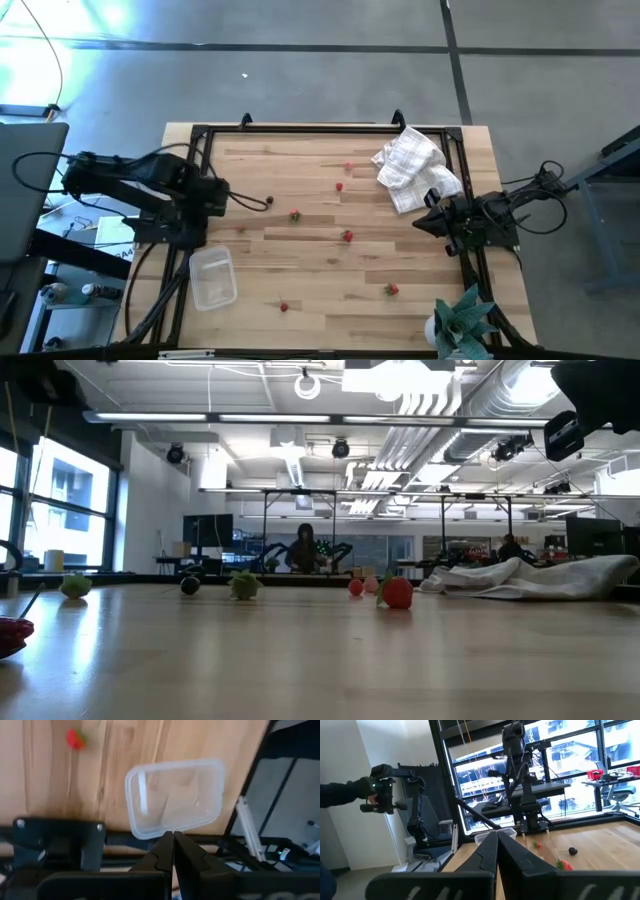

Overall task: Pick and placing Produce into tupperware
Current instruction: Move the transparent container to the center of the table

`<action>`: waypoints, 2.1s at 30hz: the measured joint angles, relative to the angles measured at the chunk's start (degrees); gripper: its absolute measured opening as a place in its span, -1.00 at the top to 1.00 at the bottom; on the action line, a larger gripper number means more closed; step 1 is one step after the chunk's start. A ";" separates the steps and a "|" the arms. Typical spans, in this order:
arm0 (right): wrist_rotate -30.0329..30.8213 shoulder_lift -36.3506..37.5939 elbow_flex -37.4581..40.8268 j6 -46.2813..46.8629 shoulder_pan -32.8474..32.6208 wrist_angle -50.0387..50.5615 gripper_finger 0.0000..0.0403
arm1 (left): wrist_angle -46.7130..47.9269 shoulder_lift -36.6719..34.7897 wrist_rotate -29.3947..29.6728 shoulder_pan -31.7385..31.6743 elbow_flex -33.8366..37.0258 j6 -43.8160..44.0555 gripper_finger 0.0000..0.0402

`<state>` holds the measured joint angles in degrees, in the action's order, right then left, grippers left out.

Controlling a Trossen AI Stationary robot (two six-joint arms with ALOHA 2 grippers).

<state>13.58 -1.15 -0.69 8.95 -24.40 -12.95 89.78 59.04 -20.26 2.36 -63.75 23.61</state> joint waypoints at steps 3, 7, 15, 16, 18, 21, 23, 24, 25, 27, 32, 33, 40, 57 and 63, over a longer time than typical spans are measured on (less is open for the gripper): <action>-0.06 0.00 0.00 0.02 0.00 0.22 1.00 | 0.48 0.33 0.43 3.62 2.45 2.10 0.99; -0.06 0.02 0.00 0.04 -0.02 0.22 1.00 | 0.39 0.36 3.37 10.26 4.51 2.95 0.99; -0.04 0.02 0.00 0.02 -0.01 0.86 1.00 | 0.23 -2.44 -0.24 23.74 7.74 22.96 0.99; -0.05 0.02 0.00 0.02 -0.01 1.14 1.00 | 0.25 -2.60 -0.74 25.64 8.27 25.37 0.99; -0.05 0.02 0.00 0.02 -0.01 1.40 1.00 | 0.18 -2.67 -0.91 29.40 9.26 28.66 0.99; -0.04 0.02 0.00 0.02 0.00 1.55 1.00 | -2.72 -2.53 -1.42 33.83 11.21 31.19 0.99; -0.04 0.02 0.00 0.02 -0.02 1.55 1.00 | -5.14 -2.48 -2.93 36.29 12.84 32.51 0.99; -0.05 0.02 0.00 0.02 -0.02 1.55 1.00 | -6.24 -2.50 -3.36 37.48 13.66 33.30 0.99; -0.04 0.02 0.00 0.02 0.00 1.55 1.00 | -7.67 -2.51 -3.40 38.59 14.59 33.98 0.99; -0.04 0.02 0.00 0.01 -0.01 1.55 1.00 | -11.21 -2.50 -2.59 40.09 16.67 35.42 0.99; -0.04 0.02 0.00 0.02 -0.02 1.55 1.00 | -21.72 -2.50 -1.81 41.97 22.61 38.69 0.99; -0.04 0.02 0.00 0.04 0.00 1.55 1.00 | -23.39 -2.52 -1.12 42.31 23.60 39.23 0.99; -0.04 0.02 0.00 0.11 -0.02 1.53 1.00 | -32.66 -2.50 -2.89 42.68 30.31 41.67 0.99; -0.04 0.02 -0.01 0.05 0.00 1.52 1.00 | -40.38 -2.50 -0.71 42.66 33.70 43.37 0.99; -0.04 0.02 0.00 0.04 0.00 1.51 1.00 | -39.85 -2.11 -0.56 42.66 33.75 42.85 0.99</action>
<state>13.54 -1.13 -0.69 8.99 -24.40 -11.44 49.93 56.93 -20.82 45.01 -30.00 66.46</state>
